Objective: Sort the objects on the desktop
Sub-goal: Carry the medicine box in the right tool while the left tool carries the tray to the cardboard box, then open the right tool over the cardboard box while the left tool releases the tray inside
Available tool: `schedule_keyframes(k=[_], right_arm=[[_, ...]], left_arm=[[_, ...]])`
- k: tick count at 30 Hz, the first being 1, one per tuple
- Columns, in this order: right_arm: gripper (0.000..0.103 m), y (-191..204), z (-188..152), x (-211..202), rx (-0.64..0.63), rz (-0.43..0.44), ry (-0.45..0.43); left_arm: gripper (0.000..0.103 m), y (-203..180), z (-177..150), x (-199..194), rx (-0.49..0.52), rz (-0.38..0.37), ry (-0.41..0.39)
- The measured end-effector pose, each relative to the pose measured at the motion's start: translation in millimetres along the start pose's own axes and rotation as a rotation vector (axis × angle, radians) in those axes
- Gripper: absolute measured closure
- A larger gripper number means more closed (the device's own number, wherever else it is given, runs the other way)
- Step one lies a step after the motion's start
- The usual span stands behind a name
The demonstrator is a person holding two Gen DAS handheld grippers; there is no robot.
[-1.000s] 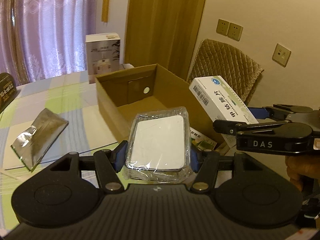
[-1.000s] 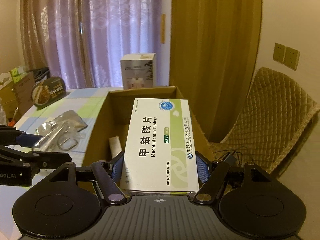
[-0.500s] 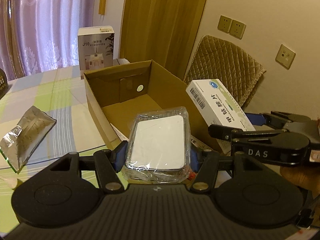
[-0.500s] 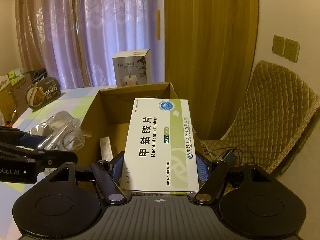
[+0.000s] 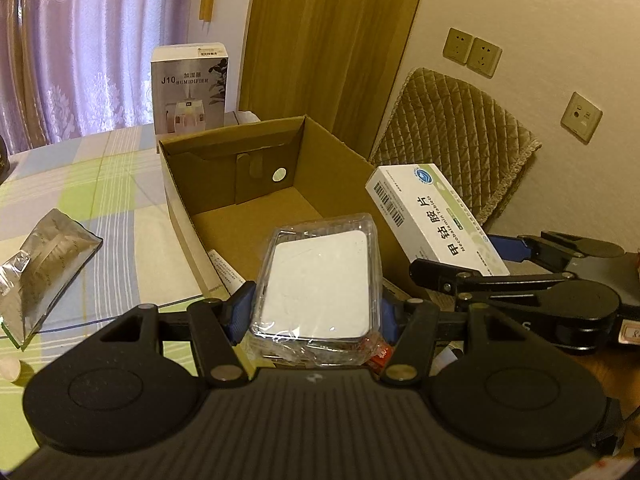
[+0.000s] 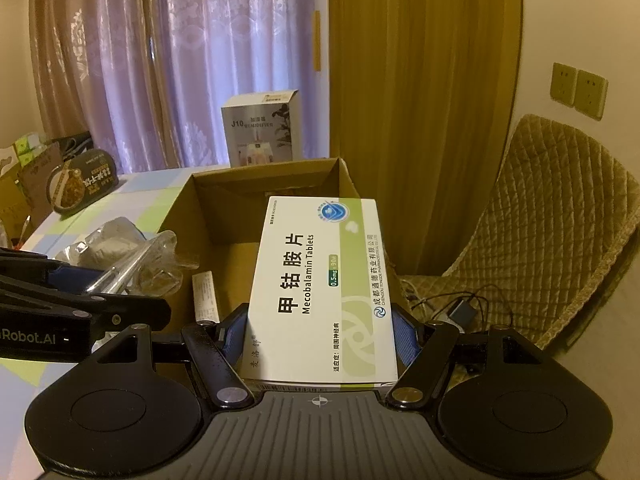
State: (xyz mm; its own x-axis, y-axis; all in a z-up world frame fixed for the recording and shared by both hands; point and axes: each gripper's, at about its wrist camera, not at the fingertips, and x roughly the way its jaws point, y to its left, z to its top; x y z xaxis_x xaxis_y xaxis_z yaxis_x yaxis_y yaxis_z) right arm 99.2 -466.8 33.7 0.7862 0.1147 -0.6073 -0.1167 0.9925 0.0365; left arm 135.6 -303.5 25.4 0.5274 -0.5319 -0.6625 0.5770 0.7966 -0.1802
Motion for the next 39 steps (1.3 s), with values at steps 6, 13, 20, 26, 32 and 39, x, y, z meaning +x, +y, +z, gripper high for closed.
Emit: schedule_keyframes(k=[6, 13, 20, 26, 32, 39], right_arm=[[0.035, -0.7, -0.8, 2.9, 0.003, 0.001, 0.003], [0.035, -0.5, -1.2, 3.2, 0.004, 0.001, 0.003], [0.035, 0.1, -1.3, 3.3, 0.005, 0.000, 0.002], [0.035, -0.5, -1.5, 5.0, 0.006, -0.009, 0.001], [0.035, -2.0, -2.4, 4.4, 0.012, -0.014, 0.000], [0.035, 2.7, -1.7, 7.1, 0.014, 0.015, 0.002]], left_arm=[[0.047, 1.8, 2.2, 6.4, 0.000, 0.005, 0.005], [0.045, 5.0, 1.2, 3.4, 0.003, 0.009, -0.002], [0.045, 7.3, 0.2, -2.3, -0.014, -0.001, -0.023], [0.044, 11.3, -0.7, -7.3, -0.037, -0.015, -0.047], [0.040, 13.4, 2.3, -14.7, -0.017, -0.004, -0.090], [0.040, 23.6, -0.6, -24.0, -0.019, 0.029, -0.099]])
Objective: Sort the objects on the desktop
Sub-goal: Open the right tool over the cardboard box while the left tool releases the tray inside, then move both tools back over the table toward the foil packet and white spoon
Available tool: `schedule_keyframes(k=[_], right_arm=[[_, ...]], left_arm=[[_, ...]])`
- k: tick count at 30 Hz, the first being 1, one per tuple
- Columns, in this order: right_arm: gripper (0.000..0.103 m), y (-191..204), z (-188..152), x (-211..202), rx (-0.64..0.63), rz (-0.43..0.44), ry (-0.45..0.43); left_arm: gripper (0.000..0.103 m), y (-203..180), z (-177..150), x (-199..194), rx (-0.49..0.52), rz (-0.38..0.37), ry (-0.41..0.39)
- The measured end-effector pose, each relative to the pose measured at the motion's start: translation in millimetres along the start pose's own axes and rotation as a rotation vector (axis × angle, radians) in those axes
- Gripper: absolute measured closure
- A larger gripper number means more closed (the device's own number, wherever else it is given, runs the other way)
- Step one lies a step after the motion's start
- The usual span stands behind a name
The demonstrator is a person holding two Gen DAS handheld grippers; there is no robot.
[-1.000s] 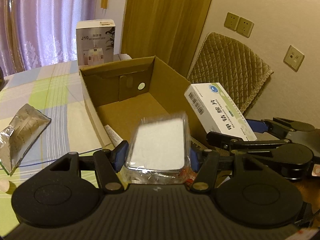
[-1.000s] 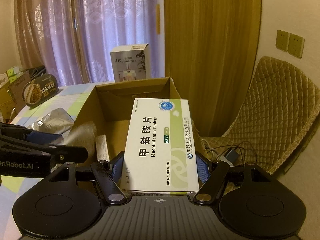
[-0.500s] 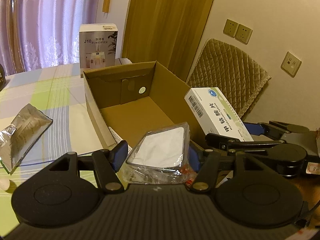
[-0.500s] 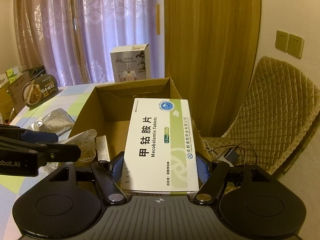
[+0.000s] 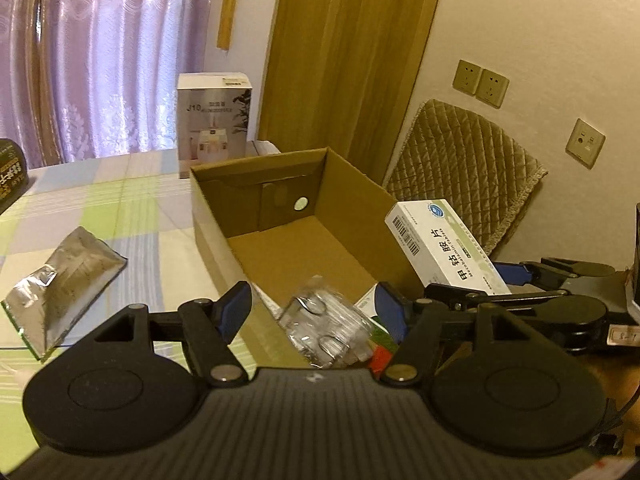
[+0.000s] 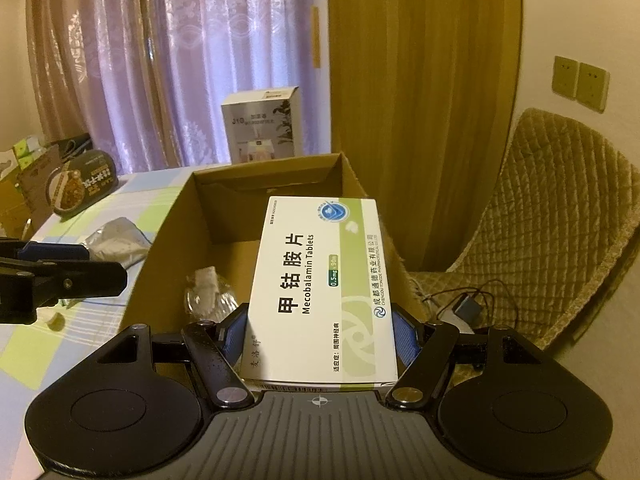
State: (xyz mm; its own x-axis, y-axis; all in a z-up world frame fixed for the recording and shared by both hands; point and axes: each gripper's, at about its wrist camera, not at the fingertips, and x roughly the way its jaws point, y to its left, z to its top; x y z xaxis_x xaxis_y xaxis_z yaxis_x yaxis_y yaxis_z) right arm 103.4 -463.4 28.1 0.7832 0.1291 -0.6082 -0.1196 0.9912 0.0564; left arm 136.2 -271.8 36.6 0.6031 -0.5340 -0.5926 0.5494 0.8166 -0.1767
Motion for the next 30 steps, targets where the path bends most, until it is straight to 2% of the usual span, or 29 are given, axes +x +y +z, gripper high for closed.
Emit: schedule_keyframes(k=[4, 6, 7, 8, 18, 30], right_arm=[[0.035, 5.6, 2.7, 5.8, -0.006, 0.026, 0.002], [0.032, 5.8, 3.6, 9.4, 0.005, 0.044, 0.002], [0.021, 5.1, 3.6, 9.8, 0.015, 0.037, 0.000], [0.016, 4.1, 3.3, 8.6, 0.028, 0.029, -0.008], [0.016, 19.9, -2.0, -10.2, 0.033, 0.039, -0.038], [0.013, 89.7, 15.4, -27.2, -0.060, 0.131, -0.088]], left_arm=[[0.039, 9.0, -3.5, -8.2, -0.011, 0.022, -0.007], [0.039, 15.6, -6.1, -11.5, -0.018, 0.028, -0.006], [0.039, 18.9, -8.0, -13.4, -0.017, 0.033, -0.005], [0.039, 22.6, -10.3, -15.5, -0.018, 0.039, -0.003], [0.037, 71.4, -48.5, -41.7, -0.063, 0.121, 0.030], [0.035, 145.0, -84.6, -84.4, -0.099, 0.255, 0.055]])
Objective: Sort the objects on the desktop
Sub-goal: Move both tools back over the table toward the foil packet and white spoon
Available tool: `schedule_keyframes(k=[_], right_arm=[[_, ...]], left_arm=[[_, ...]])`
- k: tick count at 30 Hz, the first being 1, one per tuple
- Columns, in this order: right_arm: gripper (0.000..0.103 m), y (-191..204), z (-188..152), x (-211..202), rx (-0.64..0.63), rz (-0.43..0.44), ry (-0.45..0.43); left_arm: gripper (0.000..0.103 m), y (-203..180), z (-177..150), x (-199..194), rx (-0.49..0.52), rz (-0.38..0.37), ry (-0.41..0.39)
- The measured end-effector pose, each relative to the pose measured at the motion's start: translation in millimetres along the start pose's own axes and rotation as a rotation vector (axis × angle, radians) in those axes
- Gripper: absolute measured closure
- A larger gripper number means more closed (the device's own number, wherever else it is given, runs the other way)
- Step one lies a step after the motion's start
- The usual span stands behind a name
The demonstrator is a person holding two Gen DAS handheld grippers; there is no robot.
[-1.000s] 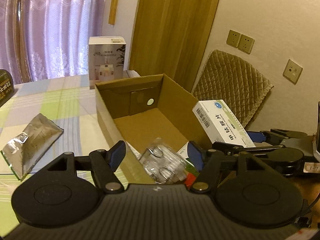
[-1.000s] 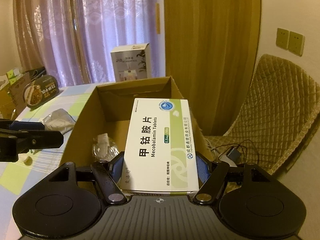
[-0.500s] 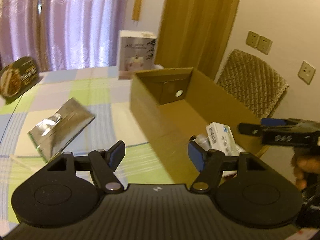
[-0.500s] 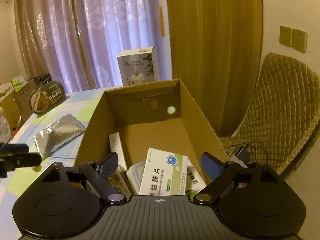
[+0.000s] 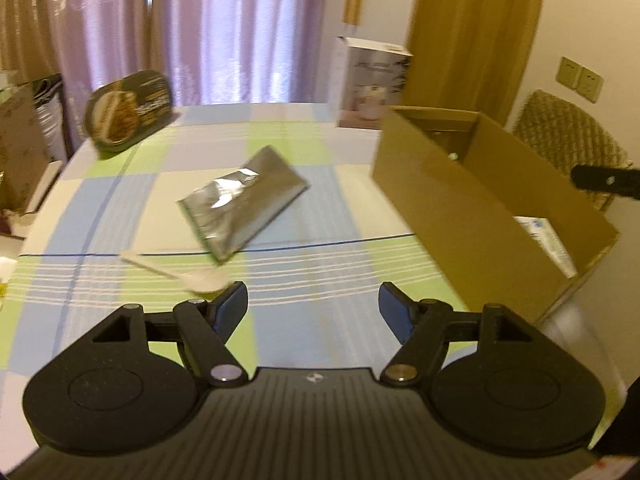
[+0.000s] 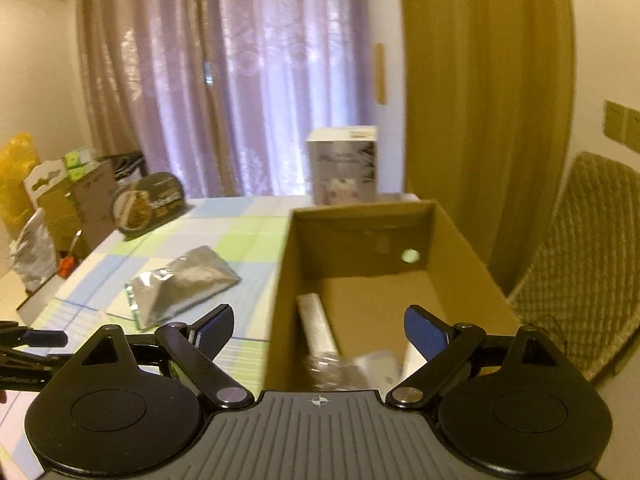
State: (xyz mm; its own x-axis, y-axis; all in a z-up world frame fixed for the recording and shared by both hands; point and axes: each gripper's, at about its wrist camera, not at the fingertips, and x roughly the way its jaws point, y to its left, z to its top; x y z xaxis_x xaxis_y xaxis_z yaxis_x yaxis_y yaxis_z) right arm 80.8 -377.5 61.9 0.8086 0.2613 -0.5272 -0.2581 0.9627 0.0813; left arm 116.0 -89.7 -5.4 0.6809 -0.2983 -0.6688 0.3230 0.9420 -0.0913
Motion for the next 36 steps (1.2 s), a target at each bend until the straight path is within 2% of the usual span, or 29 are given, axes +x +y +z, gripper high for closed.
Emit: schedule_keyframes(k=[7, 14, 20, 29, 33, 36], right_arm=[[0.012, 42.4, 5.8, 16.9, -0.058, 0.060, 0.017], [0.011, 75.8, 8.7, 43.3, -0.112, 0.106, 0.040], [0.011, 99.4, 13.9, 73.4, -0.153, 0.137, 0.069], [0.011, 125.0, 12.0, 138.8, -0.146, 0.173, 0.188], [0.011, 132.1, 9.1, 165.0, -0.130, 0.173, 0.227], [0.011, 135.9, 7.7, 181.0, -0.133, 0.168, 0.241]], left_arm=[[0.031, 38.8, -4.5, 1.2, 0.015, 0.054, 0.009], [0.030, 65.9, -10.5, 19.1, -0.008, 0.064, 0.035], [0.030, 79.0, -16.5, 41.2, -0.002, 0.053, 0.059], [0.030, 100.2, -12.3, 74.6, 0.027, 0.033, 0.071], [0.030, 103.9, -6.4, 90.2, 0.052, 0.001, 0.078], [0.030, 106.1, -4.1, 105.0, 0.035, -0.032, 0.096]])
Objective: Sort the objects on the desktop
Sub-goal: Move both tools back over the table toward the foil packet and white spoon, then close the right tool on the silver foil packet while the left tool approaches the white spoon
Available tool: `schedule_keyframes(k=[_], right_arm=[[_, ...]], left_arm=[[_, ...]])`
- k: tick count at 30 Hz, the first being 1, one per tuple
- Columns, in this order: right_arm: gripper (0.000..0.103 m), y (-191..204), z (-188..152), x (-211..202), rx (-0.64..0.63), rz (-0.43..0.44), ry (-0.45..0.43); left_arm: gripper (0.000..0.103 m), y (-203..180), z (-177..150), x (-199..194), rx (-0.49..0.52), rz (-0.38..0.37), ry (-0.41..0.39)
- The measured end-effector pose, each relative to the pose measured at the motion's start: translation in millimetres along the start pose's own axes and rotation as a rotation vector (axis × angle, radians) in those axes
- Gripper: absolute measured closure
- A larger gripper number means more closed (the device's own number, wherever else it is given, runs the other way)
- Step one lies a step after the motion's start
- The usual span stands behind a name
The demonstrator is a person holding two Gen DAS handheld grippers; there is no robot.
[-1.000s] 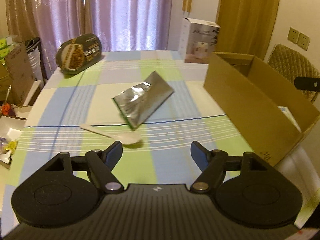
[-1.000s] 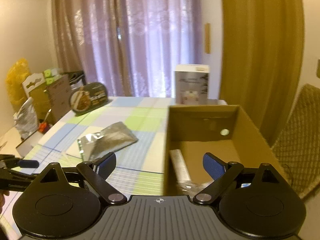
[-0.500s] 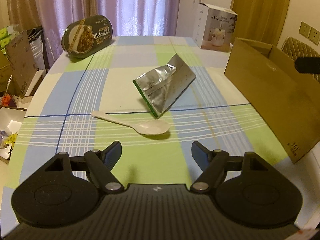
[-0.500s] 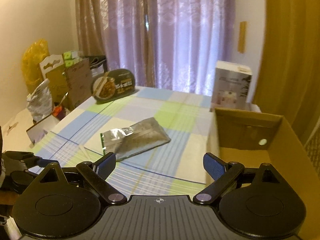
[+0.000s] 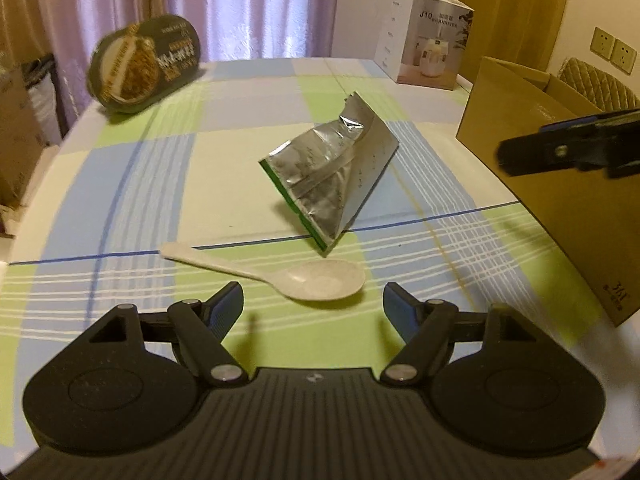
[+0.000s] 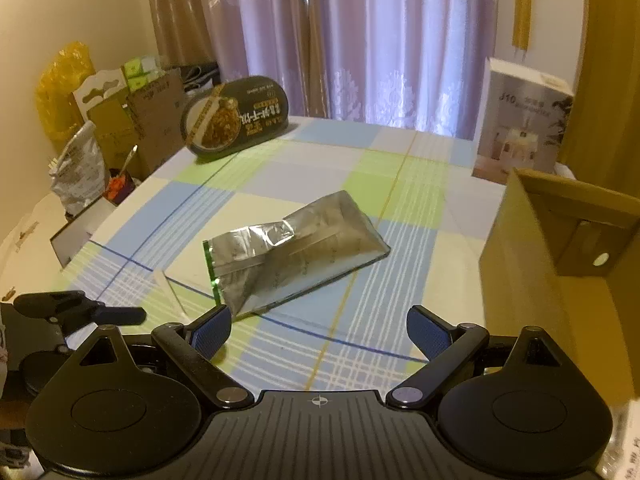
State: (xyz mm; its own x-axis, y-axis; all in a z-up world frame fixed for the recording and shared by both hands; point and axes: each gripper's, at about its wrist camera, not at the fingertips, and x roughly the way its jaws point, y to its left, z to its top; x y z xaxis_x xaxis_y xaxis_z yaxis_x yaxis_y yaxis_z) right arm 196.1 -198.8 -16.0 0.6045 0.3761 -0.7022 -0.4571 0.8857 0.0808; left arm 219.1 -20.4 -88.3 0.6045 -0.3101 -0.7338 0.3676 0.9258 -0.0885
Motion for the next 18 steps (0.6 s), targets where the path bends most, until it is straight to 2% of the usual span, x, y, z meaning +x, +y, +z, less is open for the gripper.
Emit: schedule_keyframes(k=[4, 9, 18], right_arm=[[0.011, 1.0, 3.8, 18.1, 0.000, -0.004, 0.014], [0.011, 0.2, 6.6, 34.0, 0.008, -0.011, 0.020], [0.011, -1.2, 18.2, 59.6, 0.064, -0.004, 0.024]], left_arm=[[0.036, -1.4, 4.1, 17.2, -0.008, -0.044, 0.029], [0.041, -2.2, 6.8, 35.2, -0.004, -0.057, 0.064], [0.051, 24.0, 18.6, 44.6, -0.044, 0.008, 0.028]])
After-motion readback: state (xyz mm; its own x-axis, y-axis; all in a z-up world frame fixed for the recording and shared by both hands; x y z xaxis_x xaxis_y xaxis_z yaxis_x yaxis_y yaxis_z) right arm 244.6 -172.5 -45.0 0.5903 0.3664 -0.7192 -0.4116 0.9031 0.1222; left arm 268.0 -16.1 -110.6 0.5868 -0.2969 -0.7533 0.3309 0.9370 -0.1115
